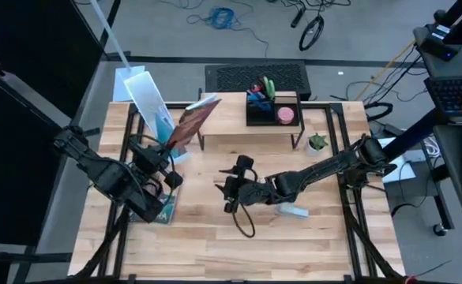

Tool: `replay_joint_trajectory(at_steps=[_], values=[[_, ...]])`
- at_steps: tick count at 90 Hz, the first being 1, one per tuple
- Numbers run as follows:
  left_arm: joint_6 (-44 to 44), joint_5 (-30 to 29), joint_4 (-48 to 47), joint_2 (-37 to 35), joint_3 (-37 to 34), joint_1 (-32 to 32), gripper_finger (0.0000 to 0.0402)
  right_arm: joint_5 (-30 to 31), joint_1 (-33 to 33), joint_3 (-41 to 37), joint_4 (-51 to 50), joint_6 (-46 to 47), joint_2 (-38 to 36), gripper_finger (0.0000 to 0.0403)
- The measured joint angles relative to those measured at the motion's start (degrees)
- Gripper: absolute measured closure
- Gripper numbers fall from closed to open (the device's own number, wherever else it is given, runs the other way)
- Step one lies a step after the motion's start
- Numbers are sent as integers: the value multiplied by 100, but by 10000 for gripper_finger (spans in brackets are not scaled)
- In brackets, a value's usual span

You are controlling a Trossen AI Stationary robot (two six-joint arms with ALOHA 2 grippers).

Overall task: Stock shelves
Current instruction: Put the purple book into the white bookshelf

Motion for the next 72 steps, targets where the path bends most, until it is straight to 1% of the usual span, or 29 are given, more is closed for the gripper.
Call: replay_joint_trajectory(at_steps=[7,17,23,31,37,46,54,72], values=[[95,-39,-1,-1,-3,62,401,4,-110,0,39,-264,-255,202],[162,-110,18,-2,-34,165,401,-21,-287,2,176,-294,-573,202],[249,-299,143,-2,-156,226,401,-60,-385,7,310,-162,-671,202],[253,-624,320,11,-369,342,401,-347,-521,7,377,134,-698,202],[251,-881,418,67,-548,449,401,-432,-573,7,385,422,-691,202],[263,-927,542,158,-795,667,401,-436,-635,7,600,726,-664,202],[255,-937,608,288,-1000,936,401,-439,-635,7,990,730,-648,202],[216,-929,757,620,-1343,1397,401,-439,-631,7,2273,662,-648,202]])
